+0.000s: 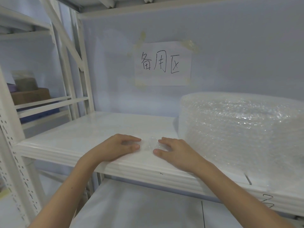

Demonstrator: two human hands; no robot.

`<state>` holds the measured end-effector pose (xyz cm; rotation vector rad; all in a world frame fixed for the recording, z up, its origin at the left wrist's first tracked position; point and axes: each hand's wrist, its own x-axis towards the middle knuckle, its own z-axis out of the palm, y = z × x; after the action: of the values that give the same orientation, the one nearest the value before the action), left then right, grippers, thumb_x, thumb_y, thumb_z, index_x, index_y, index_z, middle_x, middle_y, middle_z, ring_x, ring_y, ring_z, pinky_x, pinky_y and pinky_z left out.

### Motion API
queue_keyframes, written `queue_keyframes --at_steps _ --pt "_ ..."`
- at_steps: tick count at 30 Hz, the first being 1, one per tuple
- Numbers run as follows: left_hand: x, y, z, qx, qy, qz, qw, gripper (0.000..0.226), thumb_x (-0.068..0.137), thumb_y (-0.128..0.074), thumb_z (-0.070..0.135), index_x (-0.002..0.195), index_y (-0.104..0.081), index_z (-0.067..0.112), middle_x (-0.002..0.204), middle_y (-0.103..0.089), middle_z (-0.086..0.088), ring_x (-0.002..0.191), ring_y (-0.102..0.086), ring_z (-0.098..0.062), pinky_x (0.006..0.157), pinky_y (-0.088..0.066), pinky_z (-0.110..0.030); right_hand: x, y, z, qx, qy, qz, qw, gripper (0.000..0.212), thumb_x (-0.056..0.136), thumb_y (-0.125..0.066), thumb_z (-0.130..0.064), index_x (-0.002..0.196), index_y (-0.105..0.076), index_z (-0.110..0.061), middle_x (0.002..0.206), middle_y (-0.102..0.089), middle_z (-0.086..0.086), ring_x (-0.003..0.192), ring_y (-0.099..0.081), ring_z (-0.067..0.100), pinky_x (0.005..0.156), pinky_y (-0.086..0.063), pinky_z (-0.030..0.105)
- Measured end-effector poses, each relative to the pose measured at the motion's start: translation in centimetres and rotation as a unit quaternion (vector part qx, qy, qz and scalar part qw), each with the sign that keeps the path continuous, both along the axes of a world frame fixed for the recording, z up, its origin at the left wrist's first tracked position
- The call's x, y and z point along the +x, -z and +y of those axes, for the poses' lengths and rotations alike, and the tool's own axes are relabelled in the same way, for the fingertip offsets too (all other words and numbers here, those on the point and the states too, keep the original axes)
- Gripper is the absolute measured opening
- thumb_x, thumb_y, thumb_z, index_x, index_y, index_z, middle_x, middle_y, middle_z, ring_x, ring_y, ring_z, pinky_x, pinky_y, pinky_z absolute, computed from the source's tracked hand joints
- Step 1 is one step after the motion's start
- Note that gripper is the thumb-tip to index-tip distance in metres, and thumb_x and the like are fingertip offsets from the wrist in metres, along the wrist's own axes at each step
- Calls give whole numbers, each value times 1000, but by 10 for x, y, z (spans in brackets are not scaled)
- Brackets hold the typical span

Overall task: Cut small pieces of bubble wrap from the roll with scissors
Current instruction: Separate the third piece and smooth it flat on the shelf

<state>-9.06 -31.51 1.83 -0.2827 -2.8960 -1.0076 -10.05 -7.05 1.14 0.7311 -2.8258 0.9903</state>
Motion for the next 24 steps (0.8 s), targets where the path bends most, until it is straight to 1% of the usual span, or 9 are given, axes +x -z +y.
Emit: queue_keyframes --at_steps 5,8,10,11,12,15,16,20,24 --pt "-9 -1 -3 -50 14 -16 999 46 85 -59 61 128 -58 47 142 -50 20 131 -45 -4 115 -30 -32 0 0 1 -3 -2 -7 1000 66 88 -56 -56 143 -48 -21 156 -35 -6 141 -37 10 108 -27 22" --pt "-13 0 -2 -39 17 -16 999 42 87 -54 62 127 -59 48 143 -49 22 131 -43 -2 115 -28 -31 2 -1 0 -10 3 0 1000 55 93 -48 -56 135 -57 -22 149 -46 -6 137 -41 11 106 -29 23" --pt "-16 0 0 -19 21 -21 999 38 93 -46 59 127 -60 47 144 -49 22 134 -42 -2 113 -26 -27 4 -1 -1 -20 -1 5 1000 36 96 -39 -54 104 -69 -34 120 -62 -8 117 -54 12 96 -35 25" --pt "-17 -1 1 -13 21 -26 999 38 96 -40 58 127 -60 46 145 -48 22 135 -41 -2 112 -25 -25 5 -2 -1 -17 -3 15 1000 36 97 -35 -53 82 -63 -37 101 -59 -8 99 -55 12 87 -37 27" --pt "-17 -2 3 -4 20 -32 999 40 98 -35 58 127 -61 46 147 -46 21 135 -39 -2 111 -23 -24 7 -3 -2 -14 -2 20 1000 41 99 -31 -52 69 -53 -33 88 -52 -7 86 -50 14 79 -37 28" --pt "-19 -5 5 27 6 -51 998 52 95 -26 68 124 -63 48 148 -45 19 136 -40 -7 109 -22 -26 10 -7 -2 -13 -8 33 999 52 101 -26 -48 74 -43 -8 75 -49 4 72 -47 20 68 -37 32" --pt "-19 -6 5 36 2 -56 998 54 93 -23 70 123 -64 49 147 -47 19 135 -41 -7 108 -23 -27 10 -7 -2 -13 -8 32 999 52 101 -25 -48 75 -41 -6 73 -48 5 70 -45 19 67 -37 32" --pt "-21 -8 9 60 -4 -67 996 59 94 -20 69 120 -67 45 144 -51 18 130 -45 -8 105 -25 -26 11 -9 -3 -14 -4 23 1000 51 101 -21 -50 73 -39 -11 68 -45 1 65 -42 15 62 -35 28" --pt "-22 -7 11 60 -1 -73 995 60 93 -20 71 120 -67 46 146 -49 18 129 -44 -6 104 -23 -26 6 -6 -4 0 10 21 1000 56 100 -17 -52 75 -43 -10 69 -51 0 69 -48 15 64 -37 27"
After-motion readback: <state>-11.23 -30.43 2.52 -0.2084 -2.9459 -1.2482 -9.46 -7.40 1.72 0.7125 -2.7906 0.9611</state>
